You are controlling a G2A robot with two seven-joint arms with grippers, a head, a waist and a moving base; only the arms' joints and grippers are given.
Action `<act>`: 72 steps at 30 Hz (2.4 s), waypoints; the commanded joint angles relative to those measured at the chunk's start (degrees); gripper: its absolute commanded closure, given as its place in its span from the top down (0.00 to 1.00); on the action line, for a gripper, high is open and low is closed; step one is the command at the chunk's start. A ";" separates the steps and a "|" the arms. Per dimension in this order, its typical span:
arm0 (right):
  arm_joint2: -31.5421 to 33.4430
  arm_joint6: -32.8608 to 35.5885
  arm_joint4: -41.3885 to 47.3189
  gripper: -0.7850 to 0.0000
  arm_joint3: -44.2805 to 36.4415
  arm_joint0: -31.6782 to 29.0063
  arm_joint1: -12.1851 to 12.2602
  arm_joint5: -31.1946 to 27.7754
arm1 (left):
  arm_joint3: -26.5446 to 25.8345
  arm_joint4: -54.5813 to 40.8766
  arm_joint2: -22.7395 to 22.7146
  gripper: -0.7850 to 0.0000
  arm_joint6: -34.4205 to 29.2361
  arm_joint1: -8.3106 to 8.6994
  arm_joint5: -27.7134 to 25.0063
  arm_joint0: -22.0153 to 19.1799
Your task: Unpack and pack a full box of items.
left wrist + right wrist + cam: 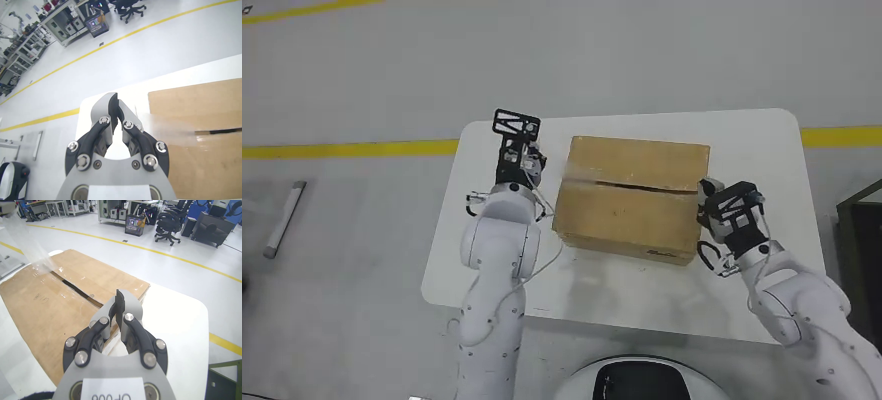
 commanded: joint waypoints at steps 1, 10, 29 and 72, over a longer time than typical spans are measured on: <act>-0.65 0.18 -0.44 0.00 0.60 0.56 -0.06 -0.15 | -0.34 1.65 -1.30 0.00 0.16 0.24 0.69 0.42; -2.23 2.64 -3.66 0.00 2.06 2.22 -0.11 -1.07 | -0.59 2.52 -7.06 0.00 1.06 0.92 4.70 1.53; -3.26 5.50 -5.06 0.00 1.09 3.36 -0.43 0.13 | 3.09 -0.25 -14.92 1.00 2.31 2.15 7.05 -1.15; 17.82 2.15 5.16 0.00 0.57 -5.51 0.00 5.17 | 17.87 -6.73 24.98 1.00 -0.94 -1.34 -11.28 -11.21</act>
